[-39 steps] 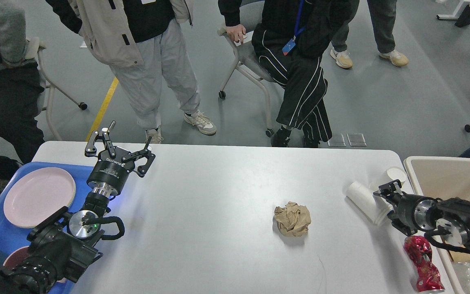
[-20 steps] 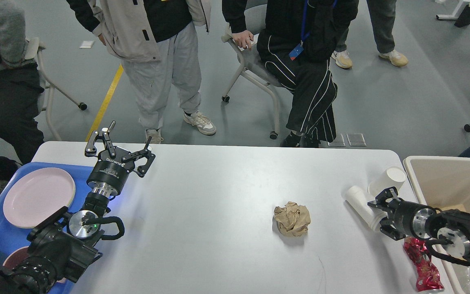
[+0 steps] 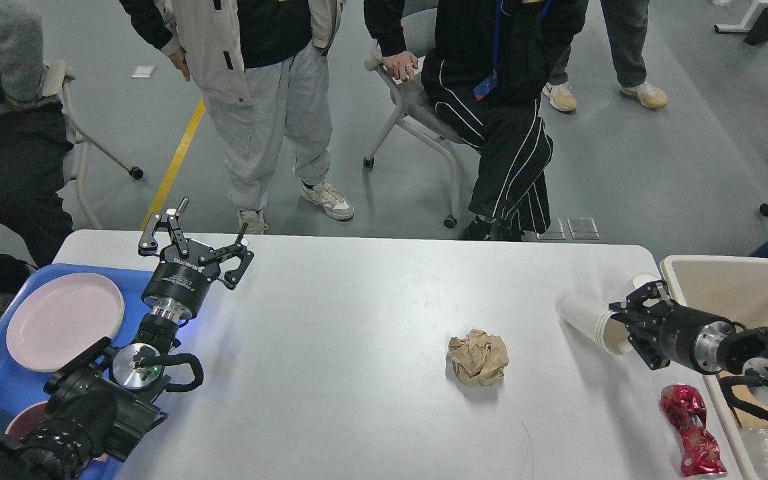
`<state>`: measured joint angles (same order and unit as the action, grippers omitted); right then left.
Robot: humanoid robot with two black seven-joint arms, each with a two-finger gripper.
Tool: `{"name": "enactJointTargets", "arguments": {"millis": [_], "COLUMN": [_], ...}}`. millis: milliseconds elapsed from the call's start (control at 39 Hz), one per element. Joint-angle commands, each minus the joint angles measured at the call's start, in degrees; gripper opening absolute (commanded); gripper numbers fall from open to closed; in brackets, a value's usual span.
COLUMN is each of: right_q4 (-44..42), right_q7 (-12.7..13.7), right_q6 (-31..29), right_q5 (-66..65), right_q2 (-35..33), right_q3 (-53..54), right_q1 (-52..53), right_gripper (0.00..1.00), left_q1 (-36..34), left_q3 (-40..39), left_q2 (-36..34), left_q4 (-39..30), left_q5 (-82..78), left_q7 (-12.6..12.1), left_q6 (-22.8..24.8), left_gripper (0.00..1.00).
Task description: Tidy desktop
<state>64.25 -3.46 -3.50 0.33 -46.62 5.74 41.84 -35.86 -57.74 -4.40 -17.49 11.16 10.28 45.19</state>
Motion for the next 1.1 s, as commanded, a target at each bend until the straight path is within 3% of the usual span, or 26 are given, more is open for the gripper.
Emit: {"name": "enactJointTargets", "arguments": {"millis": [0,436,461,487,1076], "right_q4": [3.42,3.25,2.99,2.73,-2.37], "right_q7": [-0.31,-1.2,-1.11,-1.11,-1.37], "right_q6": [-0.01,-0.19,0.25,0.6,1.13], "right_q5": [0.55,0.47,0.47,0.38,1.78], "right_q2": [-2.59,-2.33,-2.07,-1.89,5.66], "right_q3": [0.33,0.15,0.15,0.24,0.94], "right_q1": [-0.01,-2.55,-2.47,-2.47,-3.43], "right_gripper": [0.0,0.02,0.69,1.0,1.0], "left_q1": [0.0,0.0,0.0,0.0,0.0], "left_q3": [0.0,0.0,0.0,0.0,0.0], "left_q2": [0.0,0.0,0.0,0.0,0.0], "left_q4": [0.0,0.0,0.0,0.0,0.0], "left_q5": [-0.09,0.0,0.0,0.0,0.0], "left_q7": [0.01,0.01,0.01,0.01,0.01], "left_q6": [-0.01,-0.01,-0.01,-0.01,-0.01], "left_gripper": [0.99,0.99,0.99,0.99,0.99]}}
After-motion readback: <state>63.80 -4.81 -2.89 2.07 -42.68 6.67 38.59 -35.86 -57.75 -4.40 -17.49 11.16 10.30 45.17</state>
